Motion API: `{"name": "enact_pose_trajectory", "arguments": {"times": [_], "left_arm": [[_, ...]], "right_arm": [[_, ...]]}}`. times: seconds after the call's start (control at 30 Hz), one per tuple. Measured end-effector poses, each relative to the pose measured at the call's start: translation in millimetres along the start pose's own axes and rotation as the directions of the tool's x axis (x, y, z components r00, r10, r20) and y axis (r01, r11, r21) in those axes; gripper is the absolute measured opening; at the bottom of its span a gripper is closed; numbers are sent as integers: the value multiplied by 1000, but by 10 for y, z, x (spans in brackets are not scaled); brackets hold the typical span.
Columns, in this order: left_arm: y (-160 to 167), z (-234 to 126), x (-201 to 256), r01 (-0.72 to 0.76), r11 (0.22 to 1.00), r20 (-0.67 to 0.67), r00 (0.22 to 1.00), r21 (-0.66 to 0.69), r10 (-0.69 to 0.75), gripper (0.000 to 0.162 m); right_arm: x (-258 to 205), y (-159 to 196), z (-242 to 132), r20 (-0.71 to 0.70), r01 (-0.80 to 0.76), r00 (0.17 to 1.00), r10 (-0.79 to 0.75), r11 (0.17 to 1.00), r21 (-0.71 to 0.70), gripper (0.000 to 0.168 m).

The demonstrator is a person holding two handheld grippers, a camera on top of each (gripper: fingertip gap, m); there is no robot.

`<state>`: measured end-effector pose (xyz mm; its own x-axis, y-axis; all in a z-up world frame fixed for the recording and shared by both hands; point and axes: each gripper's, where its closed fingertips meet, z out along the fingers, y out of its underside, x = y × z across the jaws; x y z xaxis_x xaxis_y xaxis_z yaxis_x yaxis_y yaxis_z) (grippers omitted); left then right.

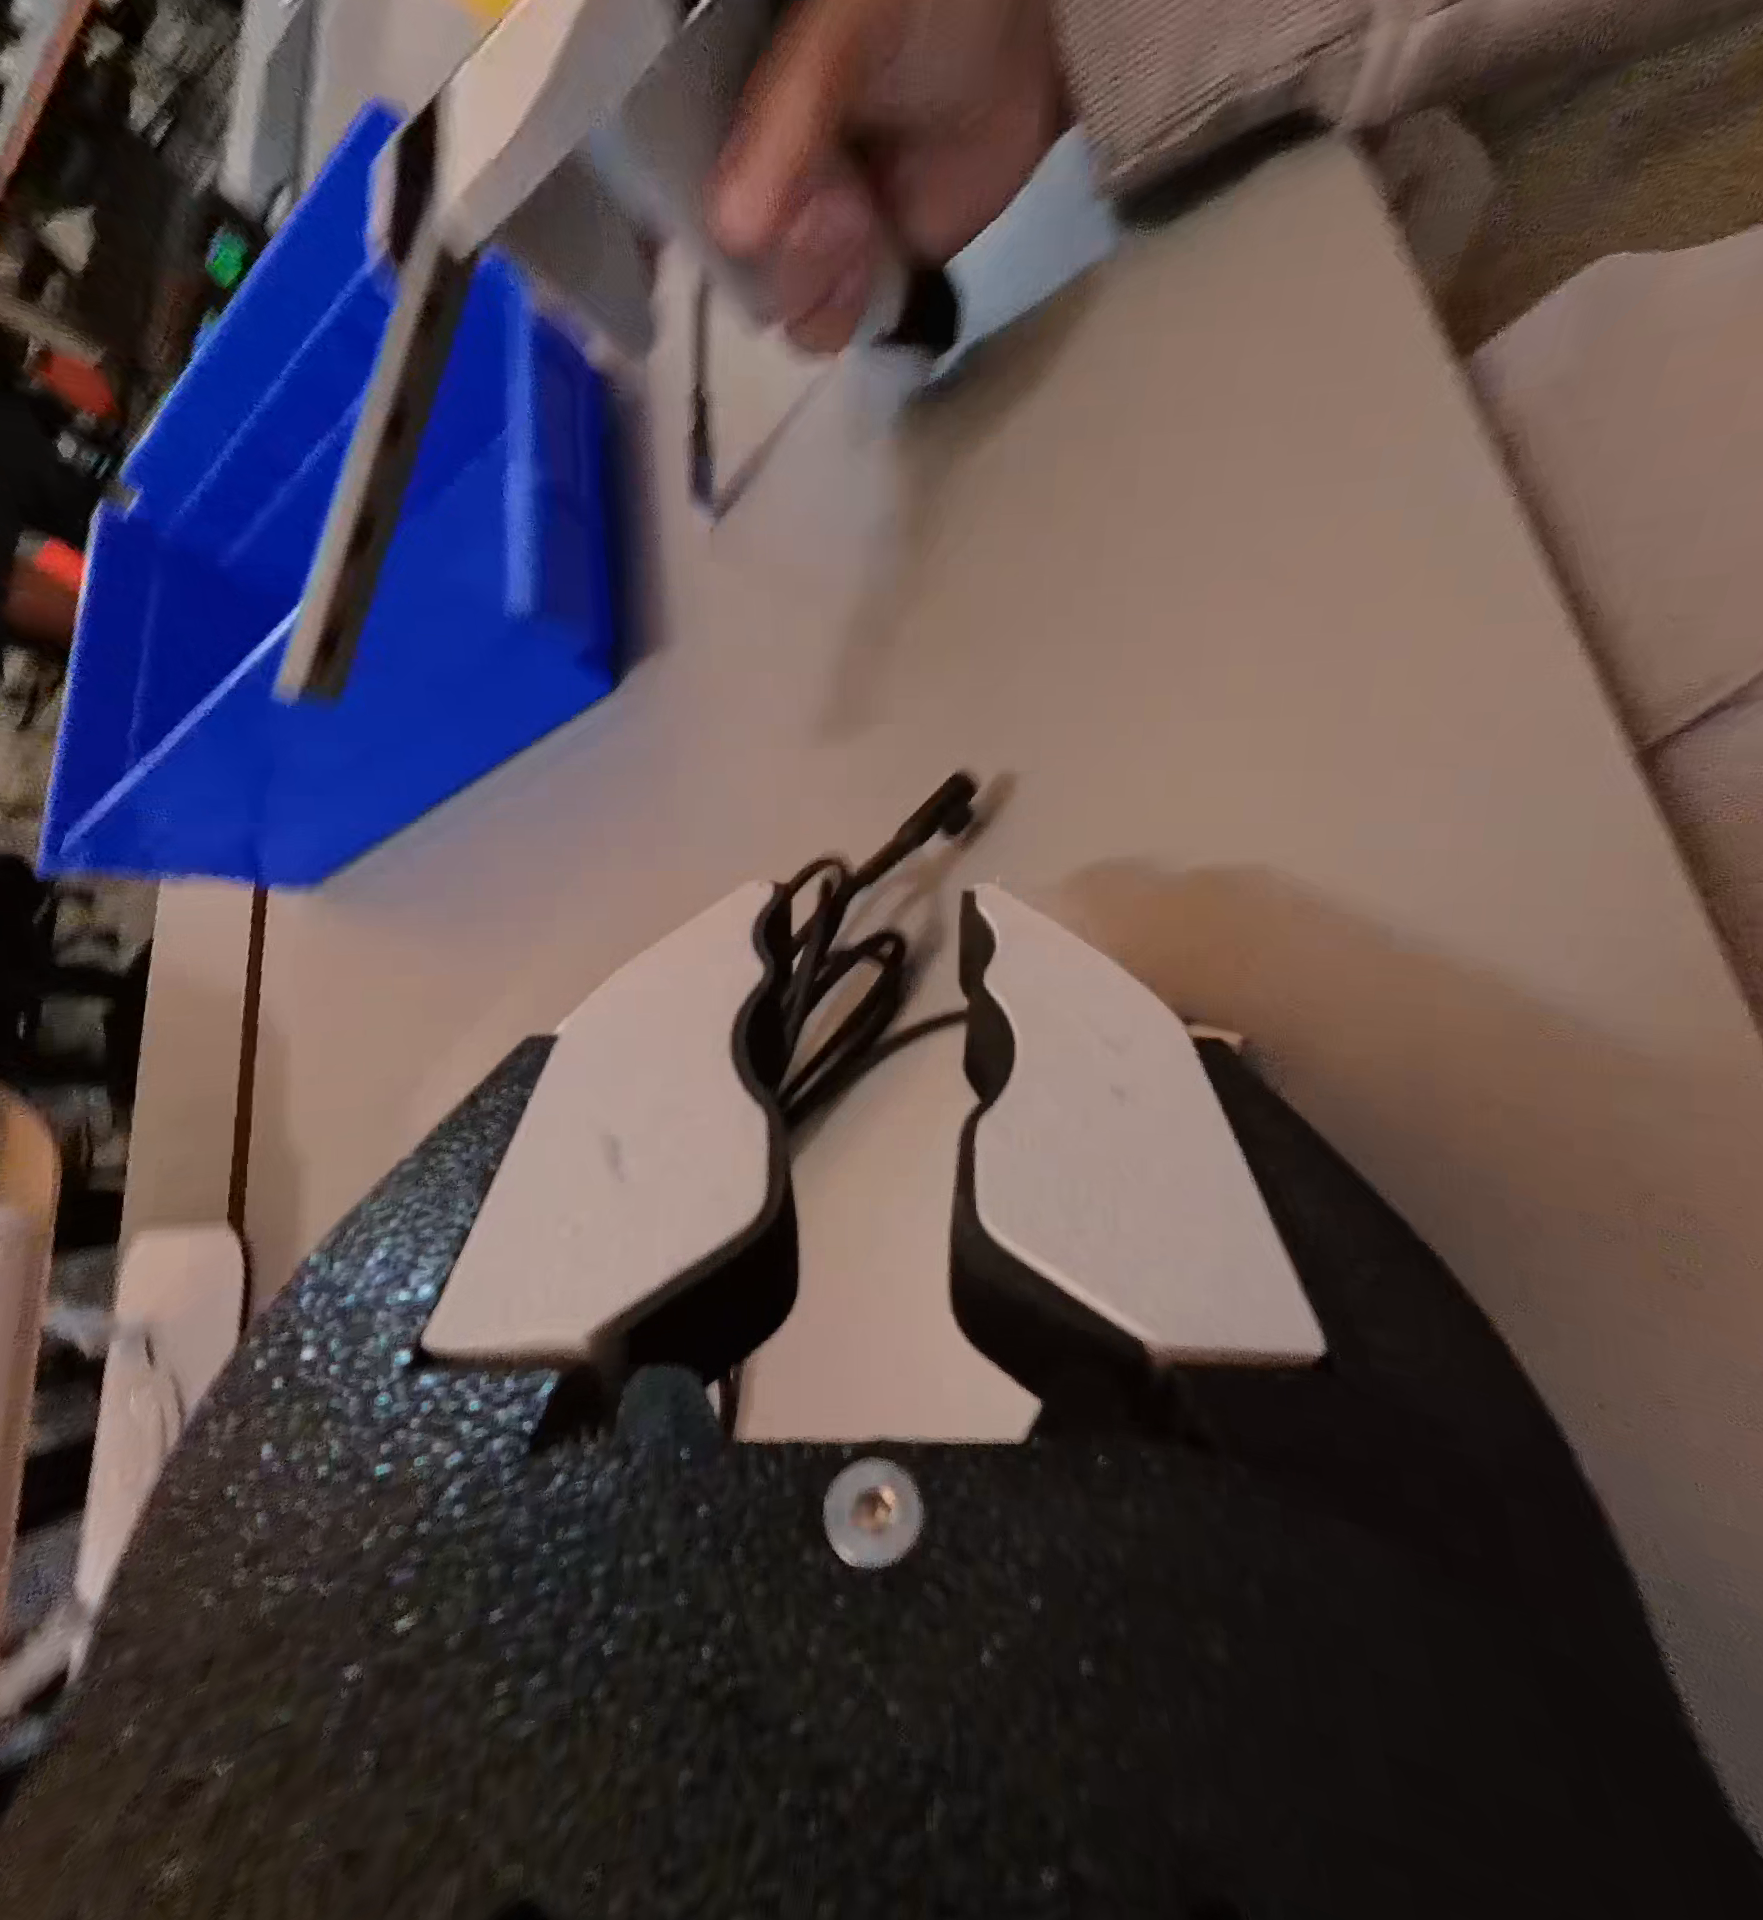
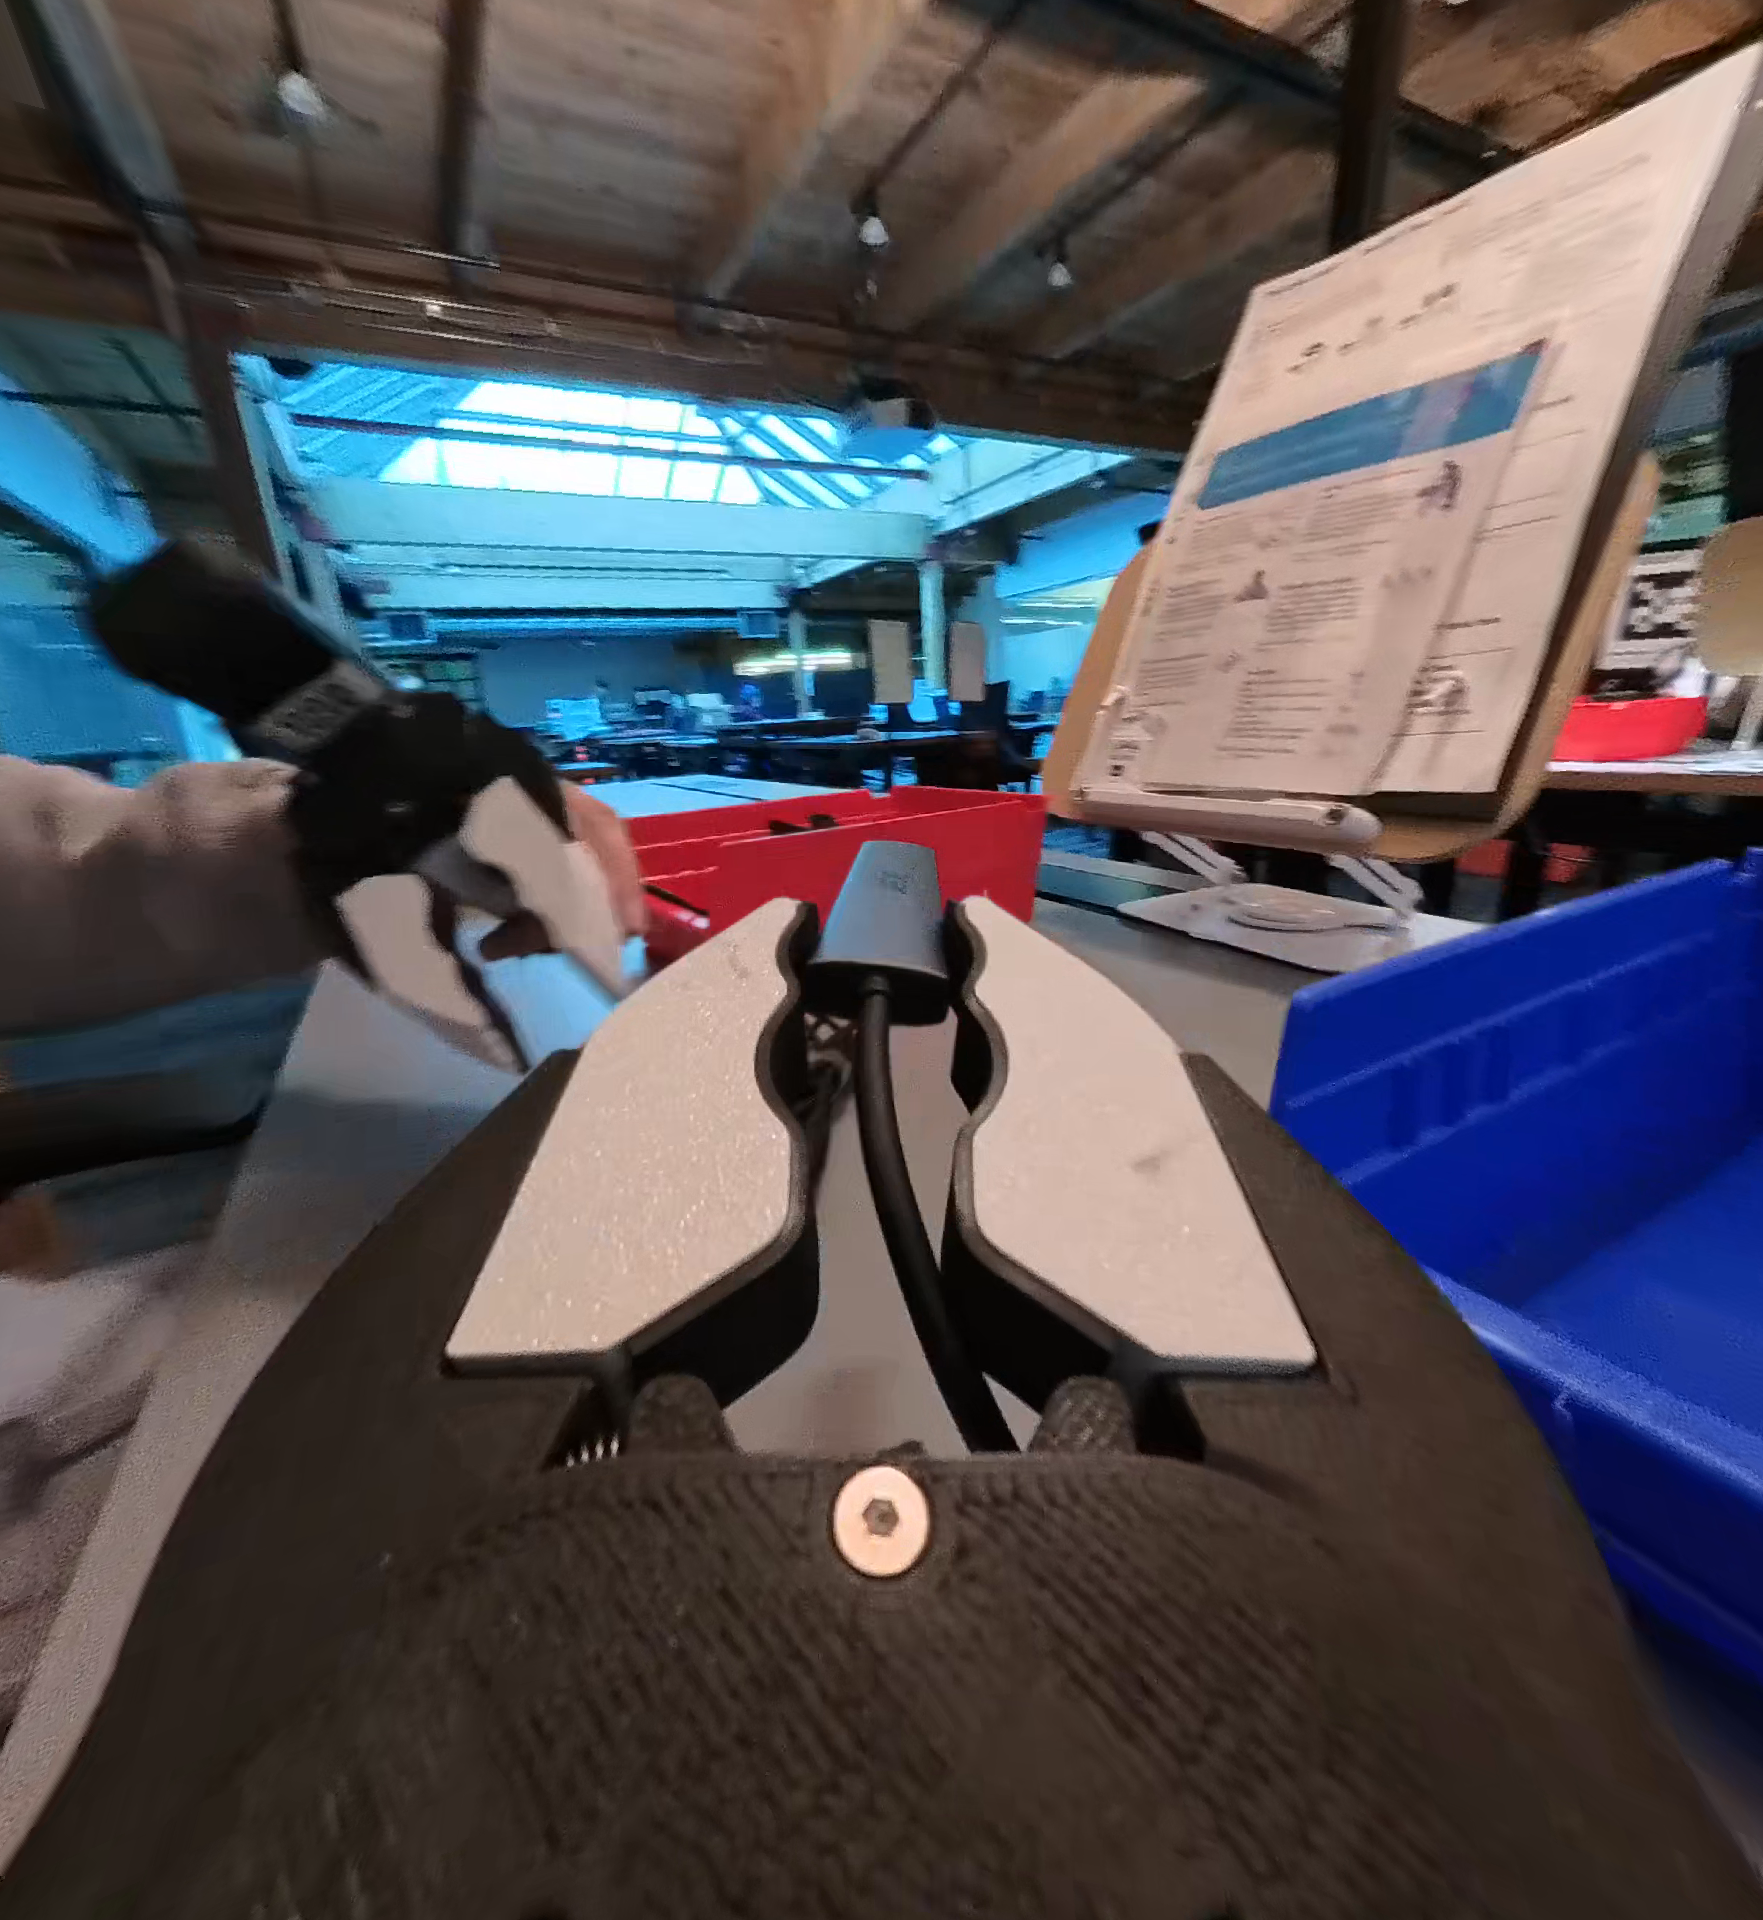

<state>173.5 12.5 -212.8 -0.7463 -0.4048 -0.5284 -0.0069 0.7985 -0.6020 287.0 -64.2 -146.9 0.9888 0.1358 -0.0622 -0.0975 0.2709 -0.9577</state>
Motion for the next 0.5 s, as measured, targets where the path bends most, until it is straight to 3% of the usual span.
{"name": "enact_pose_trajectory", "arguments": {"times": [0.13,0.27,0.5], "left_arm": [[-121,237,20,-225,972,-28,974,-60,224,20],[56,486,45,-412,894,-177,906,-174,384,27],[159,741,169,-502,838,-347,841,-214,416,30]], "right_arm": [[-16,91,85,-59,-20,998,18,999,-44,24],[-165,129,38,-89,14,996,-20,997,-76,24],[-133,117,-30,-76,20,997,-26,996,-86,24]]}}
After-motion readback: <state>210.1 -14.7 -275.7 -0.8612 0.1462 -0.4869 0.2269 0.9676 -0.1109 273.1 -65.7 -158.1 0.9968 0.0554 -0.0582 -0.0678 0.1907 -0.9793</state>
